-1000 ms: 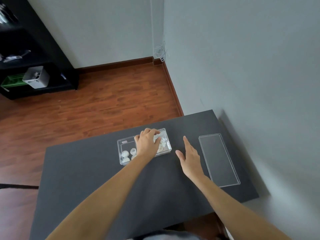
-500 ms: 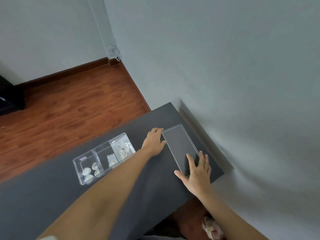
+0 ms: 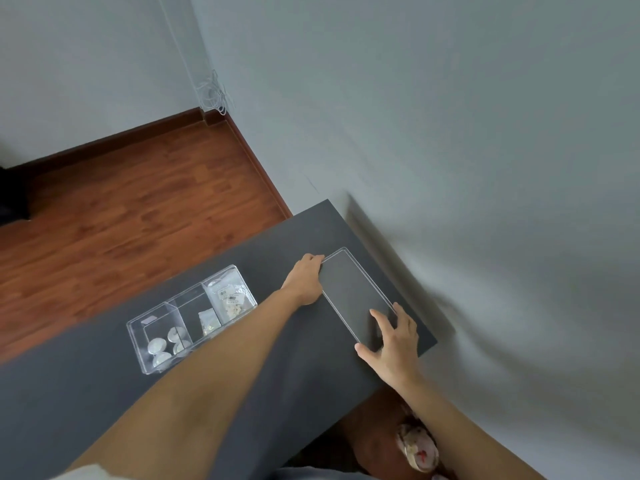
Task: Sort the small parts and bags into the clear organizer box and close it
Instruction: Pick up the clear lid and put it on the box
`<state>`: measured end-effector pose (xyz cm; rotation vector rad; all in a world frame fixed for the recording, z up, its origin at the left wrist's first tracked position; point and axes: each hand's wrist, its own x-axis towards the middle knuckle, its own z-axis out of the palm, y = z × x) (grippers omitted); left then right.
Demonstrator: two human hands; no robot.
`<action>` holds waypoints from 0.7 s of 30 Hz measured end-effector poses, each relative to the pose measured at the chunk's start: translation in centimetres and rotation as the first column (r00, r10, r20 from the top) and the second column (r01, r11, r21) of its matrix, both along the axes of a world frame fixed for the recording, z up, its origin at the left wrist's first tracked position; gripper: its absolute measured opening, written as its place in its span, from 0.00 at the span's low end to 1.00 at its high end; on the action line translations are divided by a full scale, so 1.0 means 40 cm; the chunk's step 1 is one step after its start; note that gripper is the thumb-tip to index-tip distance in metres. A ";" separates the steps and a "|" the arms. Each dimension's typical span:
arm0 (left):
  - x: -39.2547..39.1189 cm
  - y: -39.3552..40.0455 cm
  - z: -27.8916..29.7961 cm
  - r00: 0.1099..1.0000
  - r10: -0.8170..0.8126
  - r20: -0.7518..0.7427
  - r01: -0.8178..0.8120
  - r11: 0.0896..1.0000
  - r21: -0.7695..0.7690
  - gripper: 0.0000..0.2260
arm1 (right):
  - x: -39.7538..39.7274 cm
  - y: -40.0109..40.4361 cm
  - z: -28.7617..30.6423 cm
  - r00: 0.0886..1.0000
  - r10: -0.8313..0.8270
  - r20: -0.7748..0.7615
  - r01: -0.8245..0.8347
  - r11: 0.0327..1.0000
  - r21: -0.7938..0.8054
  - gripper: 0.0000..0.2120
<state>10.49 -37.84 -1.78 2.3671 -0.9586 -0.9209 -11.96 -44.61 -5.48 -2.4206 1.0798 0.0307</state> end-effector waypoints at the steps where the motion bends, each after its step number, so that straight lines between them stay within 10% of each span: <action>1: 0.003 0.007 0.007 1.000 0.012 -0.003 -0.012 1.000 -0.027 0.22 | -0.001 -0.006 0.008 1.000 -0.001 0.021 0.001 1.000 0.024 0.34; 13: 0.102 0.195 0.136 0.899 0.436 -0.038 -0.422 0.842 -0.335 0.12 | 0.127 -0.057 0.253 0.912 0.041 0.408 -0.199 0.915 0.352 0.06; 21: 0.130 0.406 0.197 0.783 0.604 -0.150 -0.602 0.674 -0.427 0.03 | 0.310 0.013 0.303 0.840 -0.079 0.536 -0.178 0.894 0.411 0.19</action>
